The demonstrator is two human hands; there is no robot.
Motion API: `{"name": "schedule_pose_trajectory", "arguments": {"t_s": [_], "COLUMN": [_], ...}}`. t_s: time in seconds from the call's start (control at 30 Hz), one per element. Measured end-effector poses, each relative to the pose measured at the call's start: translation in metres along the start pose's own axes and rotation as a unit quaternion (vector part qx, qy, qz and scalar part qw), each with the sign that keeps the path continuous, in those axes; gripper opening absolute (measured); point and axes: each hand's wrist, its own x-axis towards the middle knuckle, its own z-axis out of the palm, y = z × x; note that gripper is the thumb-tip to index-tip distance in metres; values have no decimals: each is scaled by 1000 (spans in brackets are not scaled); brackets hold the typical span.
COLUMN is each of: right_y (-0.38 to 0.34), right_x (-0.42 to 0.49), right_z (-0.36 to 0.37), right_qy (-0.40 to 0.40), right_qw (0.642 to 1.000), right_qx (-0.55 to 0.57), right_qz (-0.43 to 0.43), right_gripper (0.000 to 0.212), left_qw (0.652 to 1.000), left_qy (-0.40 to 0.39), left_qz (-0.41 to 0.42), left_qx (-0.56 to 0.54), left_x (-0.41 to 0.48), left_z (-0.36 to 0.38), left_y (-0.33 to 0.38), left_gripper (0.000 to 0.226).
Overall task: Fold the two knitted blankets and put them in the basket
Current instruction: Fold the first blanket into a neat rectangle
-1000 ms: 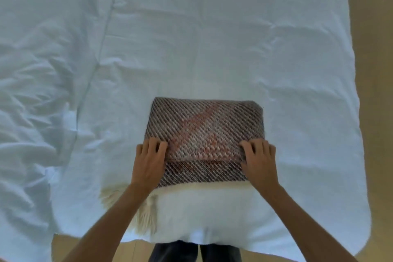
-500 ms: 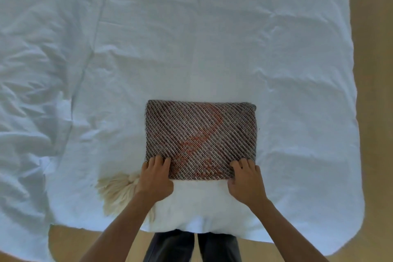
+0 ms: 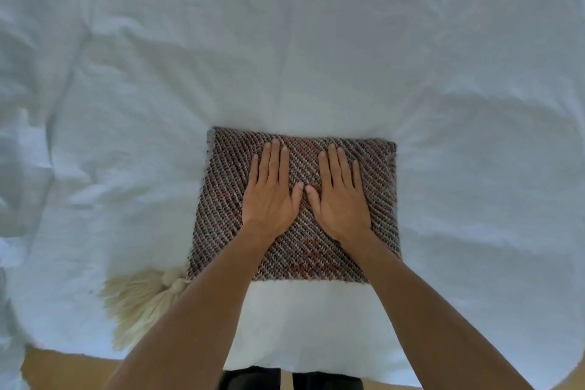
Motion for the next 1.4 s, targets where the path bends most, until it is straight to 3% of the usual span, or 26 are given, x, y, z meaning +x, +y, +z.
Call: {"name": "schedule_pose_trajectory", "arguments": {"t_s": [0.17,0.23,0.33,0.47,0.67,0.73,0.8,0.9,1.1,1.2,1.3,1.4], "right_y": [-3,6,32,50,48,37,11,-22,-26,-19,6,29], "right_x": [6,-4,-25,-27,-17,-28,-45,-64,-52,-61,-74,-78], "right_z": [-16,-34,-44,-16,-14,-26,-26,-5,21,3,-8,-2], "right_qy": [4,58,102,33,38,70,88,57,-11,33,102,89], "right_qw": [1000,996,991,995,995,994,996,997,999,999,995,994], "right_qx": [30,62,64,62,32,21,14,4,-37,3,19,14], "right_qz": [3,19,65,74,87,84,17,-54,-24,-37,6,63], "right_gripper": [67,69,68,68,69,68,67,66,69,68,66,66], "left_qw": [1000,997,989,995,996,995,991,991,997,995,988,989], "left_qy": [12,60,125,57,36,81,113,82,13,54,121,80], "left_qz": [4,18,-37,-57,-68,-41,39,90,73,67,-17,-65], "left_qx": [-23,-50,-77,-67,-55,-50,-55,-60,-22,-48,-98,-105], "left_x": [5,-6,-21,-20,-12,-26,-49,-79,-67,-75,-83,-81], "left_z": [-11,-22,-28,-7,-12,-22,-20,6,32,14,1,6], "left_y": [2,-9,-40,-64,-62,-51,-31,-10,-11,-15,-40,-61], "left_gripper": [69,68,66,69,69,70,71,67,66,67,67,69]}}
